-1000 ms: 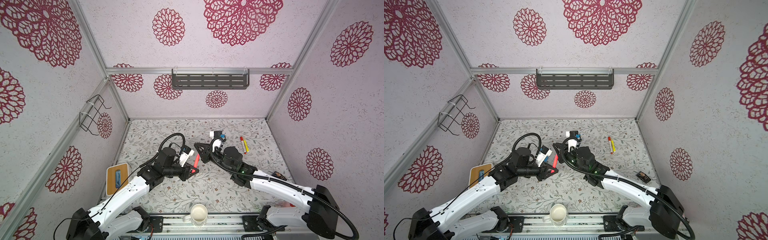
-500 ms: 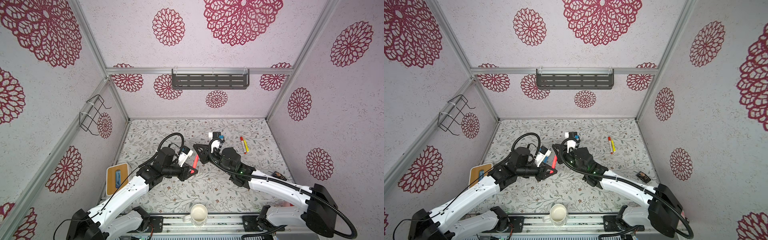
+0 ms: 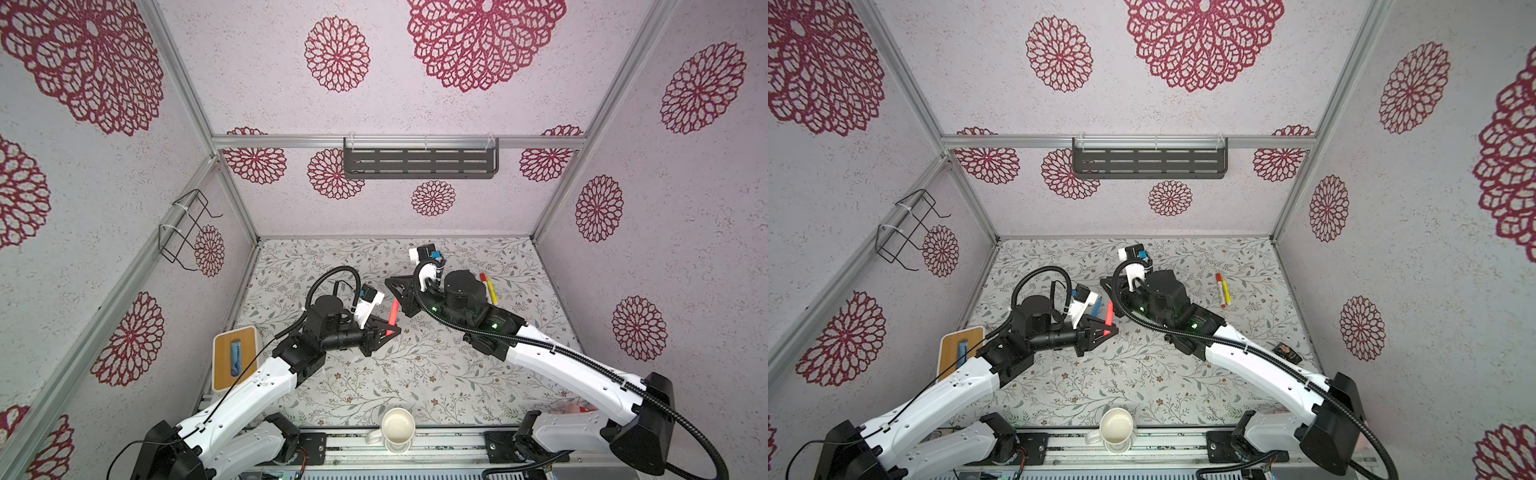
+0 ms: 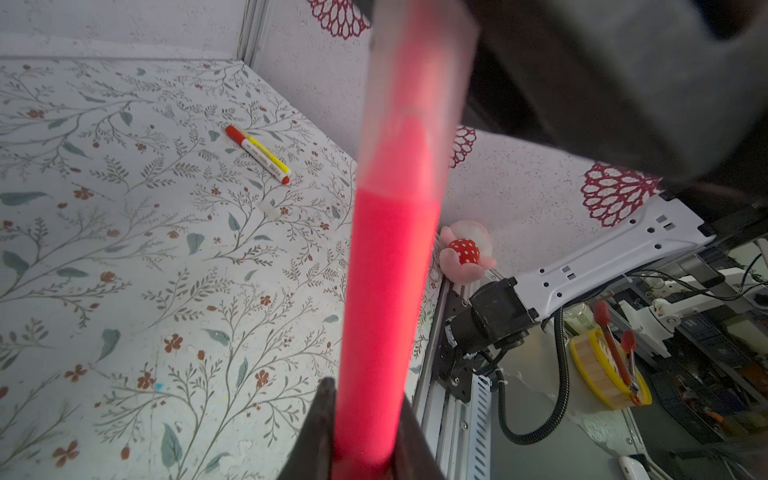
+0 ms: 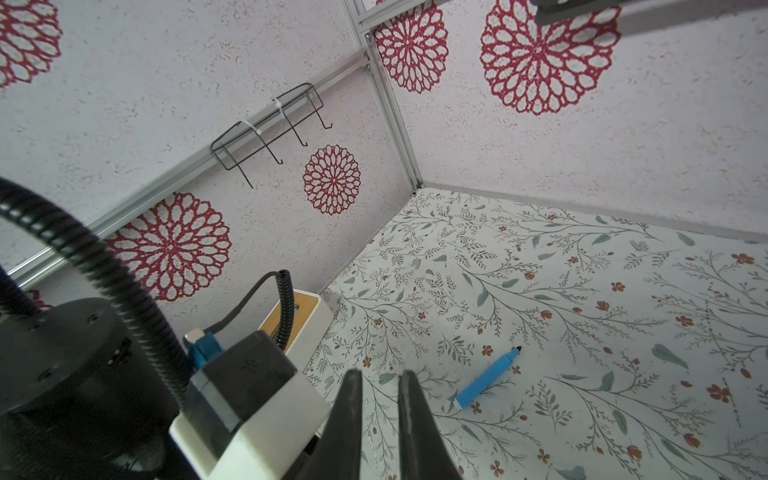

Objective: Insert the pens into the pen caps

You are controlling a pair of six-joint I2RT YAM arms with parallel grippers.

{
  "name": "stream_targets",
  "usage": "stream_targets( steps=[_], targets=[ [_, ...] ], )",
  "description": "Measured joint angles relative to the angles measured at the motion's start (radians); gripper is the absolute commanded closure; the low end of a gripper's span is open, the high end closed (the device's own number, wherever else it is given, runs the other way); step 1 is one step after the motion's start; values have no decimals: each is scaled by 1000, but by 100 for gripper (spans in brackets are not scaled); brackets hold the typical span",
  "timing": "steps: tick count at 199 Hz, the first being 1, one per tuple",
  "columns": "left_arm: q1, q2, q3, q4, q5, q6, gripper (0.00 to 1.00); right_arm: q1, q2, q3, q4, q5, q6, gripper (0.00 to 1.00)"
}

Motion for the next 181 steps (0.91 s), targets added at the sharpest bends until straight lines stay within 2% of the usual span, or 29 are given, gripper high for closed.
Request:
stream_targets(
  steps=[10,33,53,107,181],
  targets=[
    [-4,0,0,22,-21,-5,100,-5,0,25,-40,-19,-15,70],
    [38,2,0,69,-180,-61,100,3,-29,43,-186,-102,-61,53],
    [43,7,0,78,-266,-82,100,10,-77,42,-253,-147,-86,44],
    [8,8,-7,71,-357,-87,100,-14,-245,-22,-250,-162,-92,42],
    [-73,5,-4,48,-420,-63,100,-28,-207,-99,-239,-163,-68,39]
  ],
)
